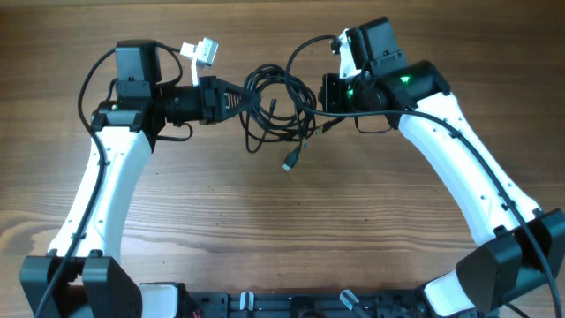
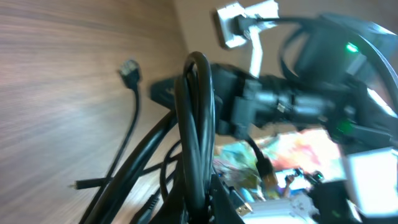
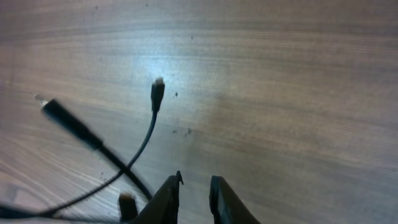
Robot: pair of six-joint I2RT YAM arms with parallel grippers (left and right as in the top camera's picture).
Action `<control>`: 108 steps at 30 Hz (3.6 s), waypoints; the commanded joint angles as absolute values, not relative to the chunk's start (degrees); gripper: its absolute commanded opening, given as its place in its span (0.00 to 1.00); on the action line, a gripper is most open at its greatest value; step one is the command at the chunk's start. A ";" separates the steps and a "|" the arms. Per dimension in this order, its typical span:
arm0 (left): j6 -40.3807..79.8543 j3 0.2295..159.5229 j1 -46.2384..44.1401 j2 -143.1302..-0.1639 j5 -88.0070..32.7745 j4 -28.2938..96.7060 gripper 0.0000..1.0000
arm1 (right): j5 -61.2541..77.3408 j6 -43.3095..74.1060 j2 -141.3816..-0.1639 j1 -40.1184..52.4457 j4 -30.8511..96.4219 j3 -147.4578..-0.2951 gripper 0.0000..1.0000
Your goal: Untangle cables
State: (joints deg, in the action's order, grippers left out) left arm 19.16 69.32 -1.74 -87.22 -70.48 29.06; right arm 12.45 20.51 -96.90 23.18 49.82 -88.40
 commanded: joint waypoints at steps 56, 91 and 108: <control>28.77 69.38 -8.86 -87.02 -49.36 31.66 0.04 | 24.05 32.10 -103.68 28.34 47.64 -97.73 0.45; 27.51 69.38 -8.80 -87.02 -59.44 34.30 0.04 | 25.98 30.02 -106.21 29.50 53.76 -97.76 0.43; 27.49 69.34 -8.80 -87.02 -31.86 41.80 0.04 | 22.87 23.05 -105.45 26.72 54.72 -98.91 0.04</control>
State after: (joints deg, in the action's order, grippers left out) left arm 27.29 69.36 -8.80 -87.22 -46.78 38.76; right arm 24.16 27.55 -105.19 27.79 55.18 -97.76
